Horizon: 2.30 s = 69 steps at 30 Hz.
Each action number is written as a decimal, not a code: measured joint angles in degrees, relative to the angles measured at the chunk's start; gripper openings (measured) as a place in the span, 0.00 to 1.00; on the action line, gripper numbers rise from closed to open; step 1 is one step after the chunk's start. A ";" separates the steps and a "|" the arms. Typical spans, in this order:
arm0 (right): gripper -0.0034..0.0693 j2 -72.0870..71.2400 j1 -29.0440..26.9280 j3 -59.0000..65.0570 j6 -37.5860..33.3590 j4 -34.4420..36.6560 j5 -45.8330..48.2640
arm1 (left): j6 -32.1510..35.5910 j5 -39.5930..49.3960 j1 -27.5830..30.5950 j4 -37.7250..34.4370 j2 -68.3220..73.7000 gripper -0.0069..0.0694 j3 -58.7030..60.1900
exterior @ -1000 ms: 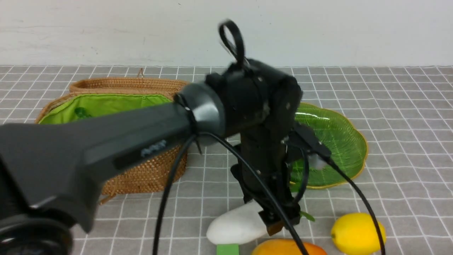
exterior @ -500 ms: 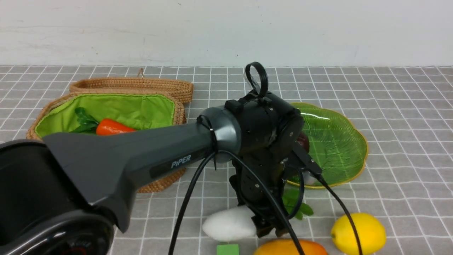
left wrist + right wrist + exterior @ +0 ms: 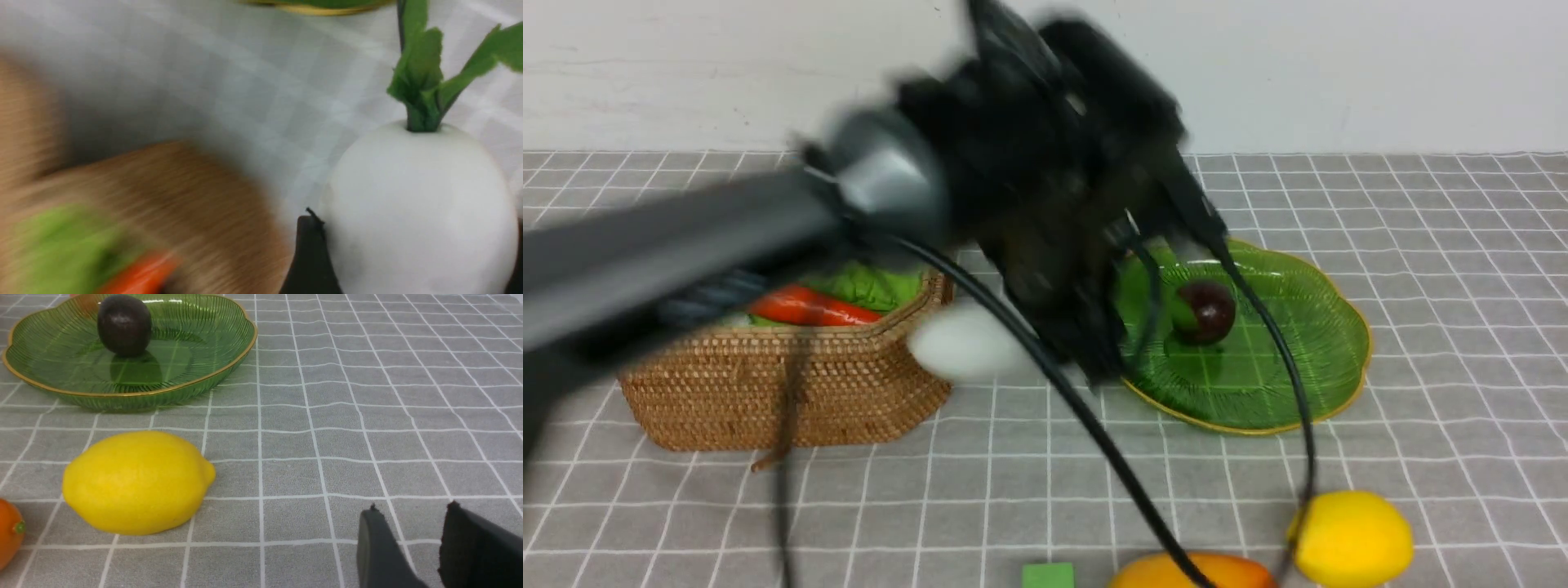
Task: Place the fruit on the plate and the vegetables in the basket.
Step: Take a daikon with your left arm and place it on the basket on the left, then use the right arm to grab a mango and put it into the right plate
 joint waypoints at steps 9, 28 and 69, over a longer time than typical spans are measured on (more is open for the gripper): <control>0.38 0.00 0.00 0.00 0.00 0.00 0.00 | 0.92 -5.42 17.48 3.72 -6.34 0.75 1.32; 0.38 0.00 0.00 0.00 0.00 0.00 0.00 | 2.03 -10.69 26.56 -0.82 -8.60 0.94 15.24; 0.38 0.00 0.00 0.00 0.00 0.00 0.00 | -23.92 -35.91 27.20 -26.26 -108.08 0.07 77.83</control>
